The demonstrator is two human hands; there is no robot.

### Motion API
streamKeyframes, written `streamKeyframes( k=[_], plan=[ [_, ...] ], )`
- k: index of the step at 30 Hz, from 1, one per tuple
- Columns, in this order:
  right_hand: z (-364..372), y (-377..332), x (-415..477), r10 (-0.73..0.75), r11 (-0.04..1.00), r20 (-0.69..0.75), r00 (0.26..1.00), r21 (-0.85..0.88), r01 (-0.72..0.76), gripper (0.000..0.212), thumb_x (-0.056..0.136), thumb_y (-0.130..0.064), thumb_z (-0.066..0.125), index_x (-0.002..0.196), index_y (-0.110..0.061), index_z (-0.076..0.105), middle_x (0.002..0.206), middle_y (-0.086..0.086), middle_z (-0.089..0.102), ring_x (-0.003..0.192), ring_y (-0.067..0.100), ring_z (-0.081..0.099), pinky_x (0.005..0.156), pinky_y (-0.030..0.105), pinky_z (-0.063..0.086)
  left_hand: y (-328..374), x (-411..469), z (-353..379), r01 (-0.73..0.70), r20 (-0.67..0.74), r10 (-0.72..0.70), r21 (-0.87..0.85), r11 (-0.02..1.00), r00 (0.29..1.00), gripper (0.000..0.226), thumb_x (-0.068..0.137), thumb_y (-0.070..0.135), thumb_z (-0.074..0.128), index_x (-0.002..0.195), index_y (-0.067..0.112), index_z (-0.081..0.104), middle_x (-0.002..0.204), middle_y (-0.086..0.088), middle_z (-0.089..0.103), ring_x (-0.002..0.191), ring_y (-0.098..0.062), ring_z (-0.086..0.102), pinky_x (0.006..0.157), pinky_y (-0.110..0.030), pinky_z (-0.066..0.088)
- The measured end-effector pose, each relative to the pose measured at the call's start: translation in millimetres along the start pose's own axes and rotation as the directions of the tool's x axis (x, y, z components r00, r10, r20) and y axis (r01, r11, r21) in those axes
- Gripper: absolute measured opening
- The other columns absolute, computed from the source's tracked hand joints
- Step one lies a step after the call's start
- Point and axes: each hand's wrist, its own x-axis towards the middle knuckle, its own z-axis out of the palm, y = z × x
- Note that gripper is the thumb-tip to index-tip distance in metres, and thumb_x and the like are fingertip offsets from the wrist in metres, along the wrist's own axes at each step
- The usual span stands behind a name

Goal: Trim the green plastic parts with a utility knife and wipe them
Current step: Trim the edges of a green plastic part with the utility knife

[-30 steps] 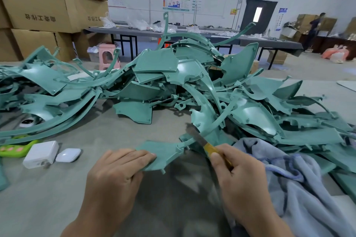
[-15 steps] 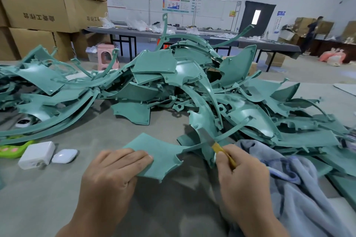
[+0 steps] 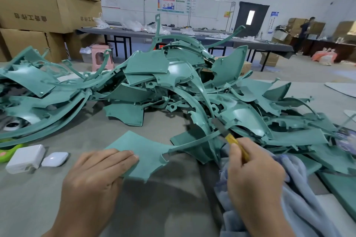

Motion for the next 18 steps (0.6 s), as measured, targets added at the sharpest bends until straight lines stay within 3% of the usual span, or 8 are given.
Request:
streamKeyframes(
  k=[4,7,9,11,14,16,18],
  plan=[
    [-5,-7,-2,-0.09,0.996,0.038,0.995,-0.007,0.09,0.029,0.093,-0.031,0.044,0.067,-0.022,0.052,0.054,-0.002,0.051,0.06,0.029,0.049,0.055,0.041,0.04,-2,0,0,0.003,-0.003,-0.003,-0.013,1.0,1.0,0.03,0.082,-0.001,0.064,0.099,0.015,0.083,0.111,0.011,0.073,0.101,-0.009,0.063,0.09,-0.024,0.041],
    [-8,-1,4,0.002,0.998,-0.019,1.0,-0.059,-0.003,0.028,0.092,-0.025,0.046,0.064,-0.021,0.046,0.054,-0.003,0.046,0.06,0.029,0.044,0.057,0.037,0.029,-6,0,-1,-0.002,-0.011,0.002,-0.014,1.0,1.0,0.031,0.082,-0.001,0.063,0.098,0.016,0.083,0.111,0.012,0.072,0.101,-0.009,0.063,0.089,-0.025,0.042],
    [-9,-2,3,-0.021,0.999,-0.042,0.999,-0.051,0.019,0.026,0.091,-0.024,0.049,0.066,-0.022,0.055,0.056,-0.004,0.049,0.061,0.027,0.045,0.057,0.036,0.028,-4,-1,1,-0.008,-0.012,0.007,-0.016,1.0,1.0,0.032,0.081,-0.001,0.064,0.098,0.017,0.084,0.111,0.013,0.073,0.101,-0.009,0.063,0.091,-0.024,0.041],
    [-3,-7,-5,-0.13,0.991,0.066,0.989,-0.028,0.132,0.022,0.093,-0.021,0.056,0.072,-0.022,0.063,0.058,-0.005,0.052,0.061,0.023,0.045,0.054,0.034,0.032,-4,-2,3,-0.01,-0.005,0.01,-0.016,1.0,1.0,0.032,0.081,0.0,0.064,0.1,0.018,0.083,0.112,0.013,0.073,0.102,-0.008,0.064,0.092,-0.023,0.041],
    [7,-6,-9,-0.172,0.983,0.266,0.948,-0.01,0.181,0.026,0.096,-0.019,0.062,0.07,-0.021,0.058,0.055,-0.004,0.05,0.06,0.016,0.042,0.053,0.031,0.028,-8,-3,2,0.008,-0.003,-0.008,-0.008,1.0,1.0,0.034,0.08,-0.001,0.065,0.1,0.02,0.083,0.112,0.015,0.072,0.103,-0.008,0.064,0.088,-0.029,0.045],
    [5,3,-1,-0.108,0.99,0.196,0.975,-0.065,0.123,0.027,0.097,-0.017,0.06,0.07,-0.02,0.059,0.053,-0.004,0.05,0.057,0.023,0.043,0.052,0.032,0.027,-8,-3,1,0.01,0.001,-0.01,-0.009,1.0,1.0,0.034,0.078,-0.001,0.067,0.098,0.019,0.084,0.111,0.015,0.073,0.102,-0.008,0.064,0.086,-0.03,0.045],
    [-2,2,4,-0.034,0.996,0.02,0.999,-0.081,0.035,0.027,0.097,-0.018,0.053,0.07,-0.02,0.059,0.054,-0.003,0.05,0.056,0.03,0.045,0.053,0.033,0.031,-3,-2,1,0.003,0.017,-0.002,-0.025,1.0,1.0,0.036,0.075,-0.003,0.067,0.098,0.018,0.084,0.11,0.014,0.073,0.102,-0.008,0.064,0.086,-0.029,0.044]
  ],
)
